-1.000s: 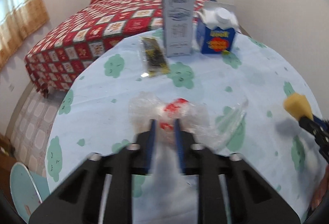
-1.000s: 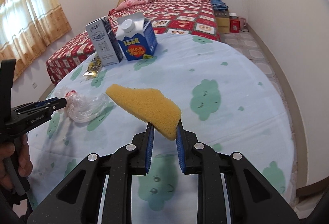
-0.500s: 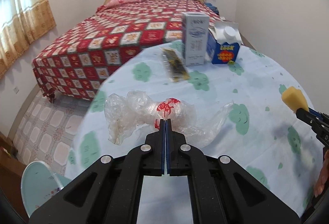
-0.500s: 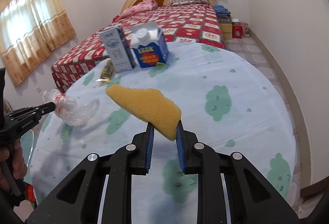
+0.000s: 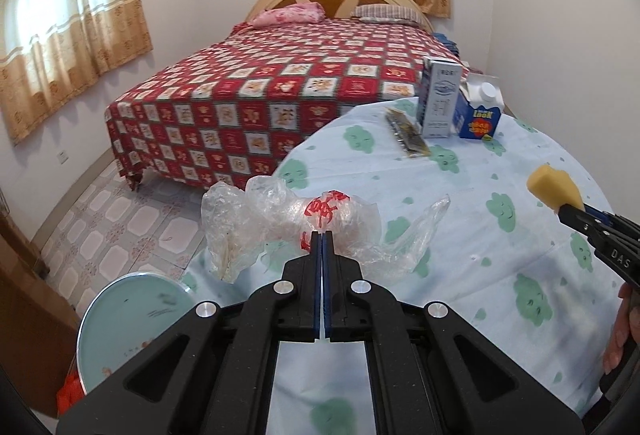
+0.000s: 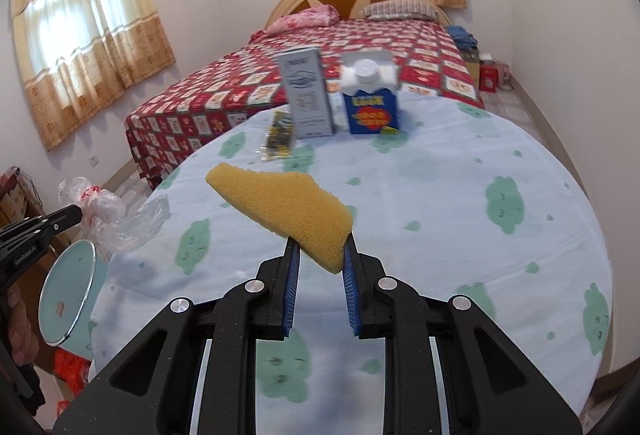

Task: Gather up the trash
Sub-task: 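Carry the clear plastic bag and yellow sponge over the teal bucket with both tools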

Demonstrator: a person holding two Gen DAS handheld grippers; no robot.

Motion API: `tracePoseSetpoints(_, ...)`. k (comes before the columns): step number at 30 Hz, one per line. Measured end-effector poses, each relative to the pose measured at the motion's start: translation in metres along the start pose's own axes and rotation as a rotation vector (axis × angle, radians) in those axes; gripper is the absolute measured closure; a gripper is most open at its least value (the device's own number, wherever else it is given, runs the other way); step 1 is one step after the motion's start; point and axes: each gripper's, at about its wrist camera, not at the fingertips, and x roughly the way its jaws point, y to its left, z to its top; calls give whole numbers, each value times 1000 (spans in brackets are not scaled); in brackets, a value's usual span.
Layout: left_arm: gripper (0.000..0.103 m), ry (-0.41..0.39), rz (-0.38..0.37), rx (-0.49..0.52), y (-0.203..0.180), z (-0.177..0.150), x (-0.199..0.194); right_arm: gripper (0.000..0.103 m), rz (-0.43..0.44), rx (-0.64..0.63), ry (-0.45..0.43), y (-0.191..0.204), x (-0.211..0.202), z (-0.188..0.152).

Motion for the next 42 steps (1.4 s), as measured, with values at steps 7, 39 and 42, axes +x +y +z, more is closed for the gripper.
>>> tracePoseSetpoints(7, 103, -24, 18, -24, 27, -17, -23, 82, 23, -48, -16, 38, -3, -4)
tracePoseSetpoints(39, 103, -57, 141, -90, 119, -75, -83, 82, 149, -228, -38, 167, -8, -23)
tracePoseSetpoints(42, 103, -57, 147, -97, 126, -80, -88, 82, 156, -239, -35, 174, -8, -26)
